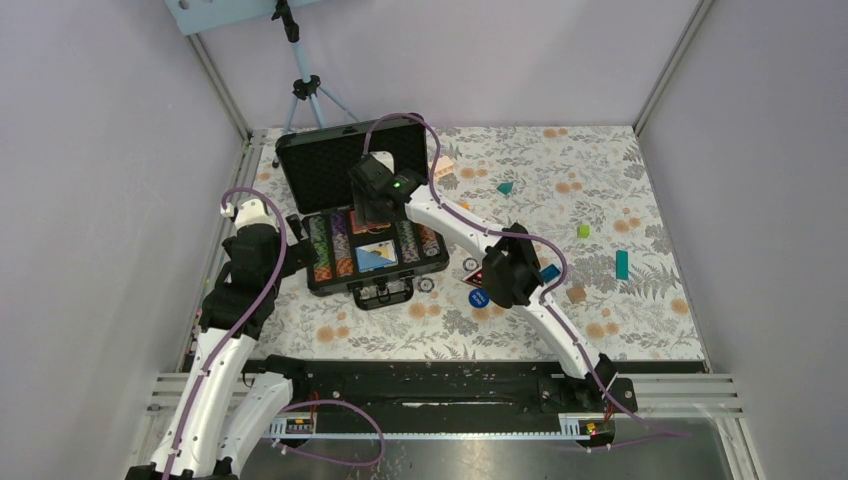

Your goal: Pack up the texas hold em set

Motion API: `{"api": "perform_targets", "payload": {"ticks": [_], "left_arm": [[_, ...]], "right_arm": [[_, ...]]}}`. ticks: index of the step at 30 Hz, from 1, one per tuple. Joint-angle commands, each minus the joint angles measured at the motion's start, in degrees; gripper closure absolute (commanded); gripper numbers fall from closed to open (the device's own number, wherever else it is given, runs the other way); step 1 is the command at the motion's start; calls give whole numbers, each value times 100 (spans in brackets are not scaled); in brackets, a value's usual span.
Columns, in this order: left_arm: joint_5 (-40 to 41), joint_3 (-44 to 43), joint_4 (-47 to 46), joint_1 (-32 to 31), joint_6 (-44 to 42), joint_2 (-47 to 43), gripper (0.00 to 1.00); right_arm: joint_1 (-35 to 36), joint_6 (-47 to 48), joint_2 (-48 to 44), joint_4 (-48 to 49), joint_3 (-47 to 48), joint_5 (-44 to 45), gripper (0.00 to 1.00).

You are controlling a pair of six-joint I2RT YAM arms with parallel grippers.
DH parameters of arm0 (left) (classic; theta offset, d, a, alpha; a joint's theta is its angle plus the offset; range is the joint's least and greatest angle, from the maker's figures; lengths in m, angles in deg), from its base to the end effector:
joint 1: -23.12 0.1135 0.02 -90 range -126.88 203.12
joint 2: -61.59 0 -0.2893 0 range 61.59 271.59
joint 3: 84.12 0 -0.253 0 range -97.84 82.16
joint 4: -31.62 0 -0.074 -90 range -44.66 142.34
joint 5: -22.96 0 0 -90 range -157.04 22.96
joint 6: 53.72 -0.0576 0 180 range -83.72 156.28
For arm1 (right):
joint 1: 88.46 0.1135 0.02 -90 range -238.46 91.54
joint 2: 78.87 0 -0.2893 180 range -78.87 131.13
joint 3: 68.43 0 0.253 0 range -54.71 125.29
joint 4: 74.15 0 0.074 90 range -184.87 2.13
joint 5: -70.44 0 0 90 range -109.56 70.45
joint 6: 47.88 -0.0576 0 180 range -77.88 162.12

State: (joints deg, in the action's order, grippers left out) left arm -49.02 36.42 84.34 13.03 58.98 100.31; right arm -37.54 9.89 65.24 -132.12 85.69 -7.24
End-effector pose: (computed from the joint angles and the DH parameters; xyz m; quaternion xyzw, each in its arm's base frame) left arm 0.1411 -0.0070 0.3159 -0.1703 0.8502 -0.0038 0.4982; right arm 0.3820 0.4508 0.2303 -0.1127 0.9220 0.1617 0.3333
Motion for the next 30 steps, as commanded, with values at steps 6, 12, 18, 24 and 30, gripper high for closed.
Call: {"api": "perform_targets", "payload": {"ticks": [6,12,18,24,30], "left_arm": [[122,-173,-166,-26,15,-14,1],[90,-172,-165,-30,13,-10,1],[78,-165,-174,-36,2,-5,1],[78,-164,-166,-43,-1,-11,1],[104,-156,-165,-46,-11,-31,1]], "right_arm": [[42,315,133,706,285,90,45],[42,348,292,740,365,69,44],[39,340,338,738,270,-94,33],[41,386,195,798,256,-218,21],[40,438,-169,992,137,-360,6]]}}
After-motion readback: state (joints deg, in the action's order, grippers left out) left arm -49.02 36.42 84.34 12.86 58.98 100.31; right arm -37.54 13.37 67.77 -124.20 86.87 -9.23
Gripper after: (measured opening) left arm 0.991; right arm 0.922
